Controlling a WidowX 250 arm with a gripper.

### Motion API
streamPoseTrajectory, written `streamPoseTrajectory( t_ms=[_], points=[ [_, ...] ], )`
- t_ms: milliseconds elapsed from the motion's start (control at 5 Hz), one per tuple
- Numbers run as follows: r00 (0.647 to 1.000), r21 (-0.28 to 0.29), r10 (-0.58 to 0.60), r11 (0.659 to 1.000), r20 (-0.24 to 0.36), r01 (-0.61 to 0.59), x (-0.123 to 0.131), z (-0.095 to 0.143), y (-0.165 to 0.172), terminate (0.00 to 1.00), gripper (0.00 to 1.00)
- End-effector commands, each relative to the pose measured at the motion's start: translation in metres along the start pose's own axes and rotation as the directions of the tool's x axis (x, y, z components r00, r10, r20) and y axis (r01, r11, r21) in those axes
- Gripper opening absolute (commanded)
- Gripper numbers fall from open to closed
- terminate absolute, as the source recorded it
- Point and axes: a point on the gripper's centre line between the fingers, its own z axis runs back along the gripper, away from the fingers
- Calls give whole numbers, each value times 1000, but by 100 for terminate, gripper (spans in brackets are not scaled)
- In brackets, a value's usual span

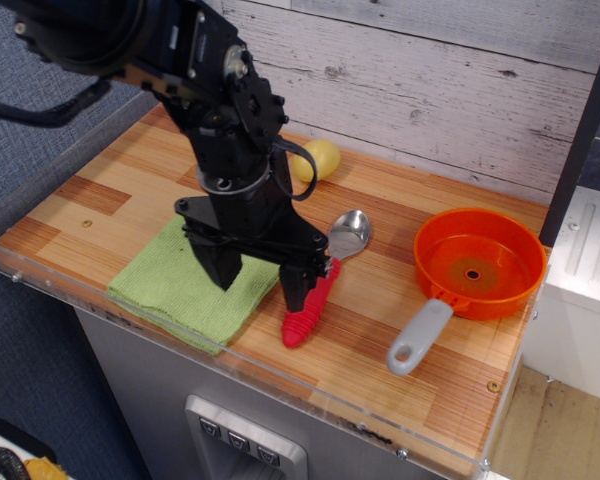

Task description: Move the spatula near the egg.

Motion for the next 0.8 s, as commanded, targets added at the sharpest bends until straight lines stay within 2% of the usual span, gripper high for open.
streamPoseTrajectory(
  t_ms=[0, 200, 600],
  points=[
    [1000, -1, -15, 1000, 25, 15, 21, -7, -13, 0, 100],
    [999, 12, -31, 999, 23, 31, 22, -9, -20, 0, 100],
    [999, 8, -40, 999, -21, 40, 24, -28, -26, 0, 100]
  ],
)
